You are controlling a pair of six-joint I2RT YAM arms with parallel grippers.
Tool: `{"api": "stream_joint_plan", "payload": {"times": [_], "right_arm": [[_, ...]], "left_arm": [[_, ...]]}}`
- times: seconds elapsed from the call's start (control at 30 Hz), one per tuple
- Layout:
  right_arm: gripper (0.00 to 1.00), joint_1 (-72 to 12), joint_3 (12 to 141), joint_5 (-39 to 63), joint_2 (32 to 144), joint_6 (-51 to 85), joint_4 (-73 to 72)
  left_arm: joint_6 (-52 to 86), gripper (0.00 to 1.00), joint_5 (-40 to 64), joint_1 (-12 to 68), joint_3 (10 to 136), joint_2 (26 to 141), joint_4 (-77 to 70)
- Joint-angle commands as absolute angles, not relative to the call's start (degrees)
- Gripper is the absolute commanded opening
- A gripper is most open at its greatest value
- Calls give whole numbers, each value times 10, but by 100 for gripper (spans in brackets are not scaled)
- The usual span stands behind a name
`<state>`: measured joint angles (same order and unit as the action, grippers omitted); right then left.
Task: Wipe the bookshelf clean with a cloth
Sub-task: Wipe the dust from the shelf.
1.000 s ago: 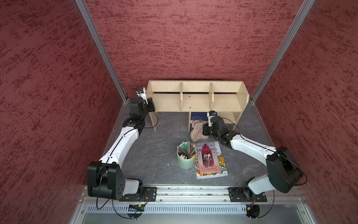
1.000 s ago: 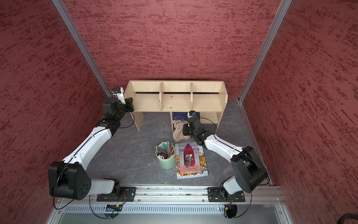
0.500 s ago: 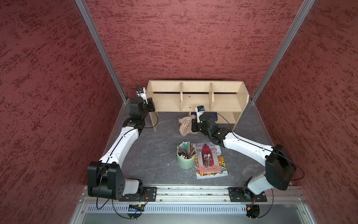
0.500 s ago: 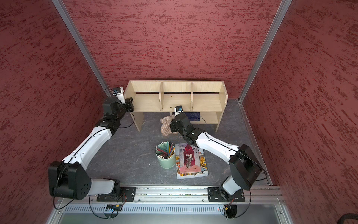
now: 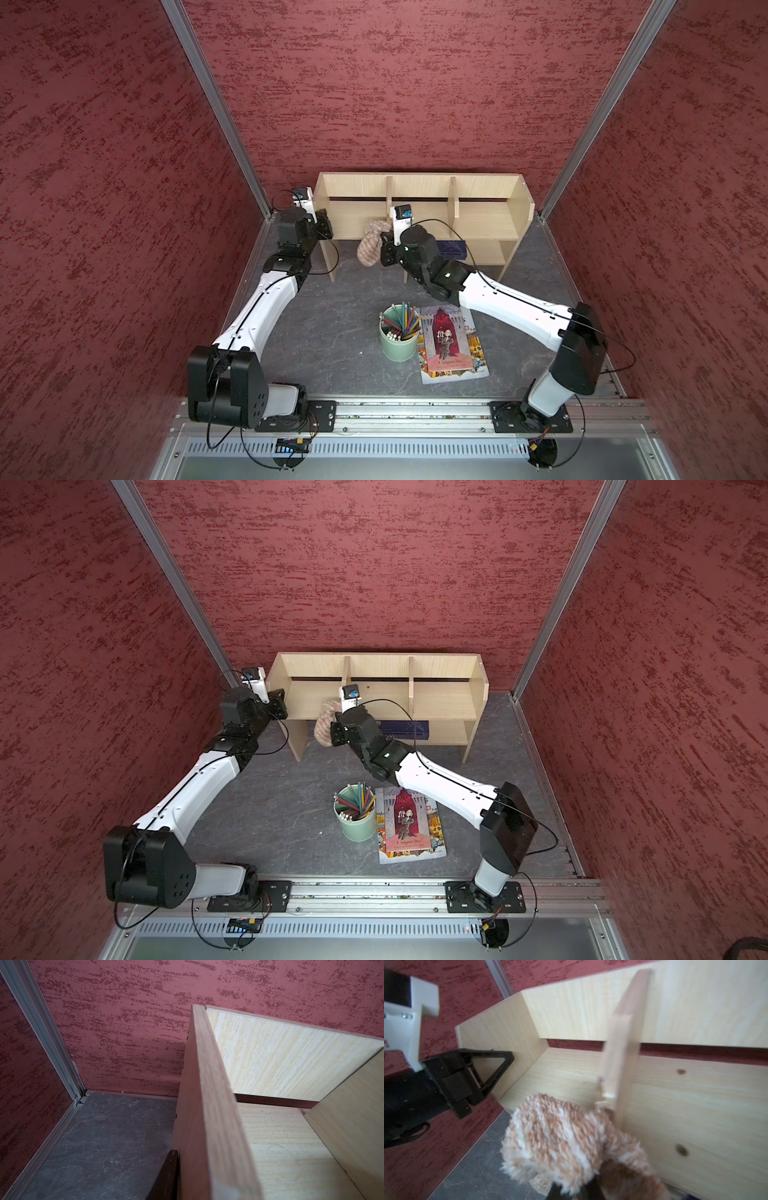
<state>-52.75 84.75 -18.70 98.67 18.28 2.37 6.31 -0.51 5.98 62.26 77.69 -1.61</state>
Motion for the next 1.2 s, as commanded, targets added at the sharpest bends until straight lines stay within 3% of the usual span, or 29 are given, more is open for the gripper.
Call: {"api": "stream_joint_plan", "payload": {"times": [0.0,0.37,0.53,0.8,1.17], "right_arm": [[0,-556,892,-203,1035,183,25],[0,-587,1075,-179,1206,207,44],[0,-597,1093,-192,1255,213,53],[0,-604,1019,-187,1273,259,26],[0,-596,1060,-219,1236,223,29]], "left_arm": [[143,0,106,66,625,776,-3],[147,0,112,66,624,769,-6],[148,0,111,66,623,763,-8],[148,0,105,65,620,759,-10],[147,0,102,62,618,754,-11]]}}
